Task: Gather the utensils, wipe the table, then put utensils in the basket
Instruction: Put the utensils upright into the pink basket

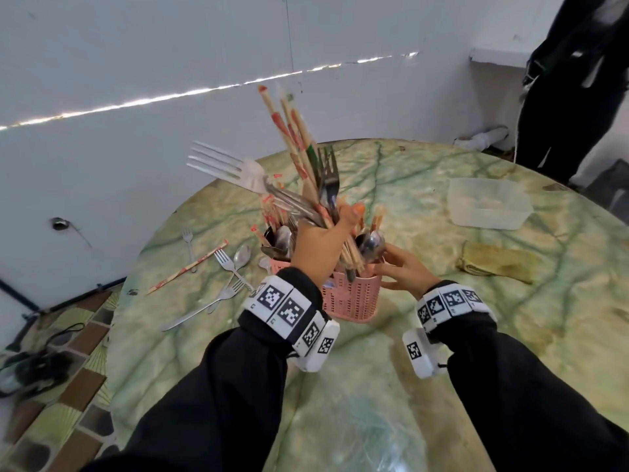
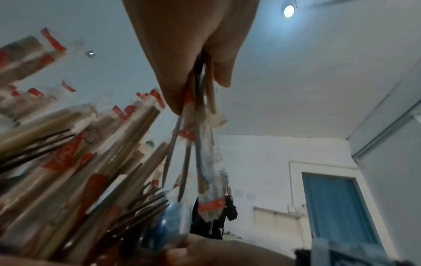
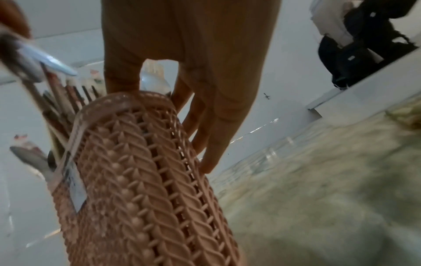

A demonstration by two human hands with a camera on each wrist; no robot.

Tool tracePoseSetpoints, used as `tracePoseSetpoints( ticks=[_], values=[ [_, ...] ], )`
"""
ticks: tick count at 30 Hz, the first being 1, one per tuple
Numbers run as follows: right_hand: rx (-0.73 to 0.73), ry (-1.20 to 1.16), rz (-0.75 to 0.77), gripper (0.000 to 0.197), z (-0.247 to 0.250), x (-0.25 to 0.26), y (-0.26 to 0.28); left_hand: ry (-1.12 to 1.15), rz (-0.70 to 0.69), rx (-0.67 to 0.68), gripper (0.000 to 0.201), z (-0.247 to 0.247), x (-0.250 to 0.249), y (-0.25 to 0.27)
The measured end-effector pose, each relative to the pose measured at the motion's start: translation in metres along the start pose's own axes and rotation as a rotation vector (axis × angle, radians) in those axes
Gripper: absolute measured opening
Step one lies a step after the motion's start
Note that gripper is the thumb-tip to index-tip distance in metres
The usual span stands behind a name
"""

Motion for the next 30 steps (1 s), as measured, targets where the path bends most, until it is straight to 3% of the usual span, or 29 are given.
tracePoseSetpoints(
  ticks=[3, 7, 11, 14, 16, 23, 27, 30],
  values=[
    [-0.006, -0.018, -0.006, 0.033, 0.000, -0.001, 0.000, -0.031, -0.044, -0.001, 0.025, -0.007, 0.003, -0.008],
    [0.004, -0.042, 0.005, 0.027, -0.003, -0.002, 0.000, -0.040, -0.099, 0.018, 0.009, -0.020, 0.010, -0.008],
    [0.018, -0.040, 0.002, 0.028, -0.004, -0.002, 0.001, -0.077, -0.098, 0.042, 0.027, -0.032, 0.022, -0.007],
    [0.031, -0.036, 0.007, 0.023, -0.005, 0.001, 0.003, -0.106, -0.066, 0.042, 0.006, -0.037, 0.031, -0.007],
    [0.038, -0.035, 0.004, 0.026, -0.006, 0.002, 0.005, -0.159, -0.101, 0.042, 0.018, -0.040, 0.032, -0.007],
    [0.036, -0.073, -0.019, 0.039, -0.007, 0.002, 0.007, -0.154, -0.082, 0.109, 0.029, -0.050, 0.047, -0.007],
    [0.032, -0.087, -0.023, 0.038, -0.007, 0.002, 0.008, -0.092, -0.068, 0.074, 0.024, -0.049, 0.047, -0.007],
    [0.033, -0.090, -0.024, 0.032, -0.008, 0.003, 0.010, -0.073, -0.077, -0.030, 0.023, -0.042, 0.044, -0.008]
  ],
)
Point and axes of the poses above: each hand's wrist, its own y-axis away from the middle knuckle, its own z-axis out of the back of the hand, x = y × z, the point moved 9 cm from there along -y, towards the middle knuckle, and after that the axes turned 10 degrees about y, right-handed, at the moved point
